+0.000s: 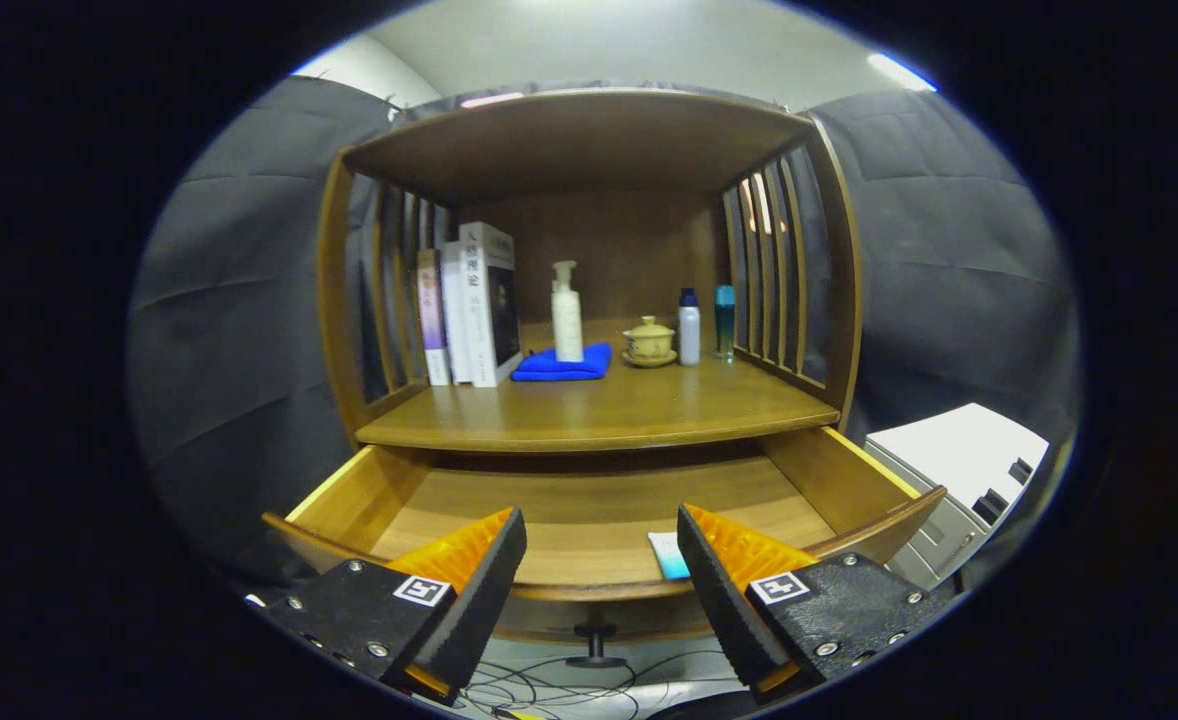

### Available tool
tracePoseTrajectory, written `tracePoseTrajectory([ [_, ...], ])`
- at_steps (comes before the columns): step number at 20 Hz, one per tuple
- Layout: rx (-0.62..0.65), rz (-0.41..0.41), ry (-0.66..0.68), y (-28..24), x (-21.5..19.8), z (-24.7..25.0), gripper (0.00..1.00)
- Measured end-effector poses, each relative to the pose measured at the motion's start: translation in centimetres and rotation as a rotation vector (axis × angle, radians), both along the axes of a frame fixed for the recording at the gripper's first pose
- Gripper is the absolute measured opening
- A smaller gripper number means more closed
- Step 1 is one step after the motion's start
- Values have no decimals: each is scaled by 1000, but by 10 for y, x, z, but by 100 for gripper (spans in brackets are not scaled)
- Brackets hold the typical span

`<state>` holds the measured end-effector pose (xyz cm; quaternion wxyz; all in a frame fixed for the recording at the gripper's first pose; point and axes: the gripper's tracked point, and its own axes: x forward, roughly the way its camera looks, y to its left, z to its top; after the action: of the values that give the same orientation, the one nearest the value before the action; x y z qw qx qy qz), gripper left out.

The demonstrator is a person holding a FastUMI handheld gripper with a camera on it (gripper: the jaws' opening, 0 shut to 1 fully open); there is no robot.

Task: Pull open the drawer, take out the items inside it, and place them on the countertop above the cabinet.

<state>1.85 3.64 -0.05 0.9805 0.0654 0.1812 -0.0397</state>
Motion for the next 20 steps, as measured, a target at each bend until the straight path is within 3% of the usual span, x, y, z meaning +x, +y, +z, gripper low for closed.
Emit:
tracePoseTrajectory([
  [13, 35, -134, 454, -57, 50, -66, 94],
  [20, 43, -93, 685, -62, 44, -127, 94],
])
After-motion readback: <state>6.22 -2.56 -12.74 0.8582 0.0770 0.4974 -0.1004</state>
